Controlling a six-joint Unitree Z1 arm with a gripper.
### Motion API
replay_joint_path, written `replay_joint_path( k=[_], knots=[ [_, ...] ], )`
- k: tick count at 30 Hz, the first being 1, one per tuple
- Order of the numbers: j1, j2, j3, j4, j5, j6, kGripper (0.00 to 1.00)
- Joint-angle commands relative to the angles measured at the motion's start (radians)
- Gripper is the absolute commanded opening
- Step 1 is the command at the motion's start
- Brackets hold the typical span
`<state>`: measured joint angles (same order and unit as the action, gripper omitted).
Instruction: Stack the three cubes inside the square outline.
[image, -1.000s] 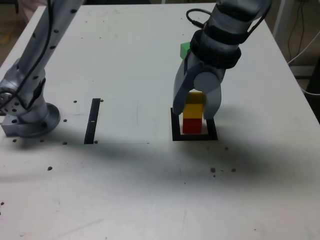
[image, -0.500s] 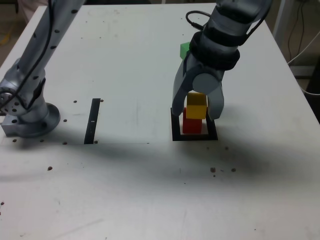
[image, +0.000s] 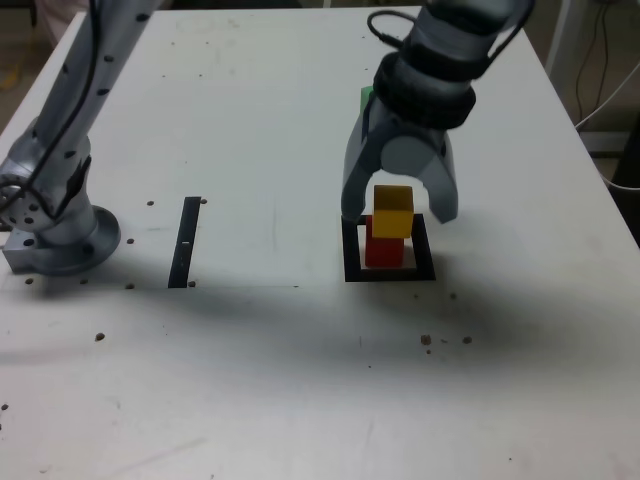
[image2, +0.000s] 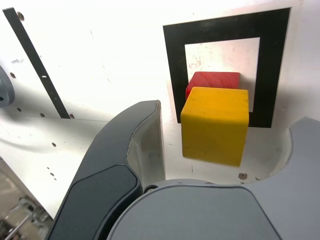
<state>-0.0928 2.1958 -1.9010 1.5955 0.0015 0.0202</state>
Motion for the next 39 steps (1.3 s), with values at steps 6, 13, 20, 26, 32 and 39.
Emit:
replay_joint_path(
  k=[6,13,20,26,32,39],
  knots=[
    [0.013,-0.081,-0.006,0.024,0.036,0.005,0.99],
    [0.025,-0.114,-0.002,0.026,0.049,0.008,0.99],
    [0.073,-0.117,0.017,0.023,0.051,0.034,0.99],
    [0.161,-0.111,0.023,0.015,0.055,0.072,0.99],
    [0.284,-0.085,0.0,0.011,0.069,0.141,0.99],
    [0.414,-0.026,-0.071,0.011,0.078,0.22,1.0]
  ],
)
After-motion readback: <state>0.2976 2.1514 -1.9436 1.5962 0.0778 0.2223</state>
